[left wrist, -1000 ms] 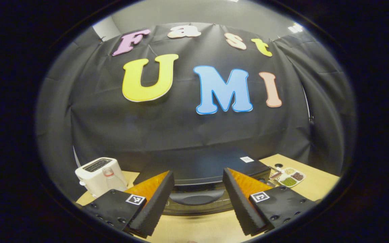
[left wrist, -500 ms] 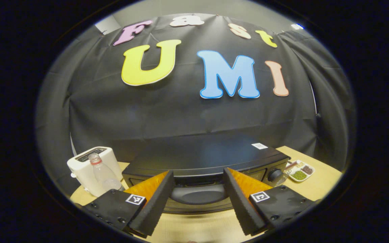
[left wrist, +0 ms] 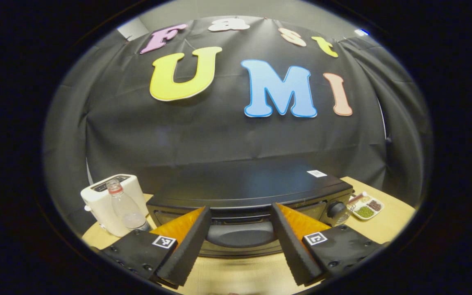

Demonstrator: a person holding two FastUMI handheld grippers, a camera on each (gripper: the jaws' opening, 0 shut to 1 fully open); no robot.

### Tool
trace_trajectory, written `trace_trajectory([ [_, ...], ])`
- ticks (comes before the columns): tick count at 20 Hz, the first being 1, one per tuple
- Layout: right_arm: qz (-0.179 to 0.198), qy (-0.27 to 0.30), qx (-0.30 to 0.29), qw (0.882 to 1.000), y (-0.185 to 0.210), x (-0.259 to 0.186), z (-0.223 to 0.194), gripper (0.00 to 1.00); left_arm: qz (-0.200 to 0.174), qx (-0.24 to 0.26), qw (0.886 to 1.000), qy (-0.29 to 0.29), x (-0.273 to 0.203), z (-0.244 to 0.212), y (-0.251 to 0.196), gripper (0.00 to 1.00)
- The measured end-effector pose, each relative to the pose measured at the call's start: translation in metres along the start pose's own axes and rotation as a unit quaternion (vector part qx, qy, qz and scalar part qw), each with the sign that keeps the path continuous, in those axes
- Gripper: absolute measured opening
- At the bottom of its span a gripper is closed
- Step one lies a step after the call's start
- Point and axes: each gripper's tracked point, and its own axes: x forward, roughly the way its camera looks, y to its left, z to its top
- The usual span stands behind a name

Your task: Open the electric oven with the left hand, put the food in, and close the electric oven.

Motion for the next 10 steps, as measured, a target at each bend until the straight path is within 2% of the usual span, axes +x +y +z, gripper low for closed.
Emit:
trace_trajectory([
  [3, 0.01, -0.001, 0.001, 1.0, 0.002, 0.001, 0.0, 0.97, 0.002, 0.002, 1.0, 0.001, -0.017, -0.007, 0.0, 0.97],
  [10, 0.033, -0.006, 0.011, 0.999, 0.001, 0.003, 0.0, 0.96, 0.011, 0.002, 1.0, 0.023, -0.049, -0.03, -0.004, 1.0],
])
